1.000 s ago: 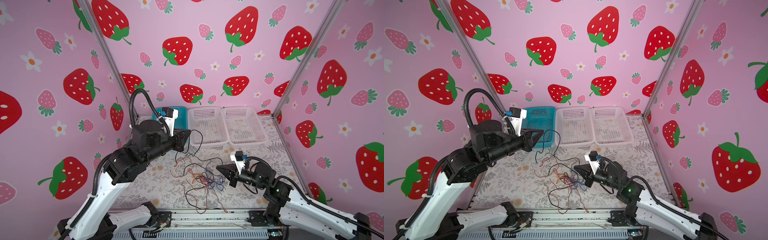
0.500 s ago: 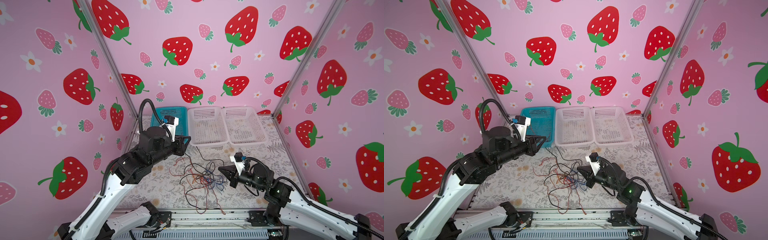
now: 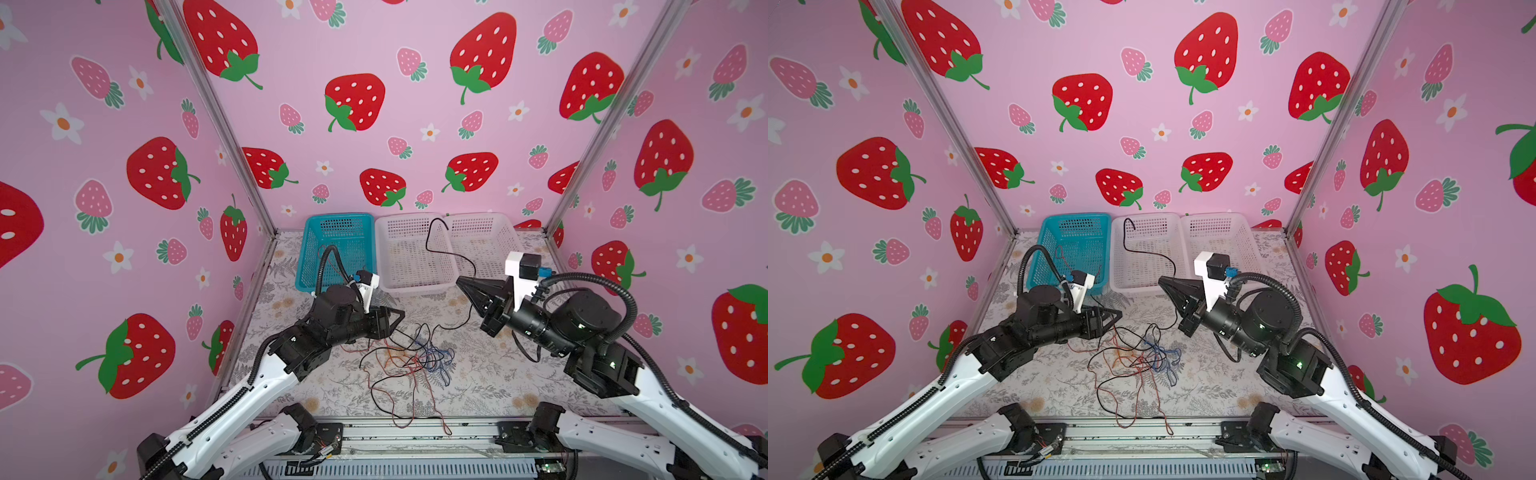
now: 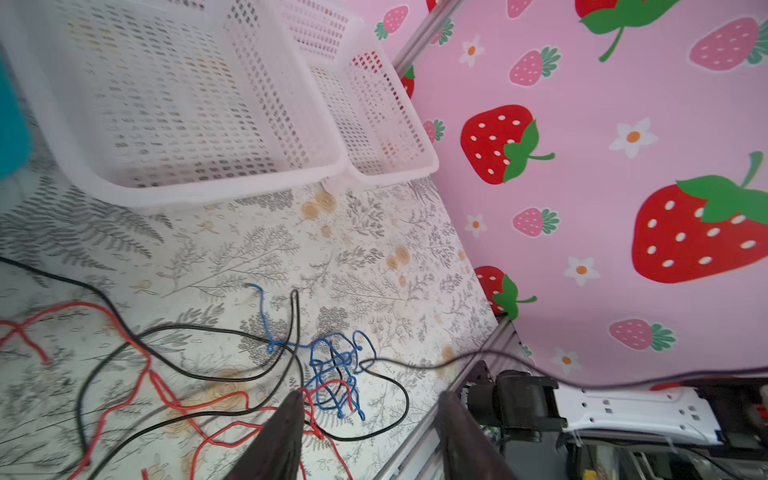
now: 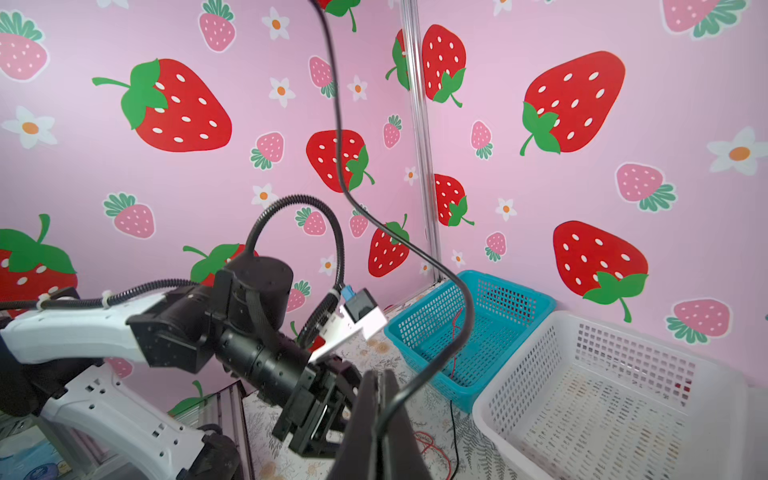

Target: Untangle the cables

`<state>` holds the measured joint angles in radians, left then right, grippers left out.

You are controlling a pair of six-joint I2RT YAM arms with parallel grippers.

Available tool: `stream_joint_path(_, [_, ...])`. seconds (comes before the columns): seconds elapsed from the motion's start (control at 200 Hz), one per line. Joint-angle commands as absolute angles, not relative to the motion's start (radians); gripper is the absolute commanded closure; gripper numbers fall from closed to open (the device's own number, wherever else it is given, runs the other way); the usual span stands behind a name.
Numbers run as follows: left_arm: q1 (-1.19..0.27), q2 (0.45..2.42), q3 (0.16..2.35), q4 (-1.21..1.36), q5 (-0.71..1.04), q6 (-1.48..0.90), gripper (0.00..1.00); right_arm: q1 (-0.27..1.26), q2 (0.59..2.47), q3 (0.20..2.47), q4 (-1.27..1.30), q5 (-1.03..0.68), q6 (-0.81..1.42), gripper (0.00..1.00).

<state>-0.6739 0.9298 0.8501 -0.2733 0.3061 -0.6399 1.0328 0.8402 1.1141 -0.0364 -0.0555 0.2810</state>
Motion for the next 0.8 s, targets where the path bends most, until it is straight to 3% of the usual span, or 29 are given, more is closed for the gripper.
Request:
stream_joint_path(0.0, [-0.692,0.902,0.782,0.009,0.446,-0.687,0.43,1.03,0.901,1.235,-0.109,-0.024,0.238,1.0])
stream_joint_path(0.28, [-0.814,0.942,0.681,0.334,0.499,-0.634,0.33,1.029,1.08,1.496,-0.167,-0.06,0.217,1.0])
stream_joint_path(0.525, [-0.848,1.035,0.737,0.267,0.488,-0.551,0.32,1.03,1.169,1.644,-0.192,-0.148,0.23,1.0])
stream_joint_path(0.795, [-0.85,1.111,0.766,0.208,0.364,-0.483,0.31,1.029,1.172,1.633,-0.15,-0.202,0.27,1.0])
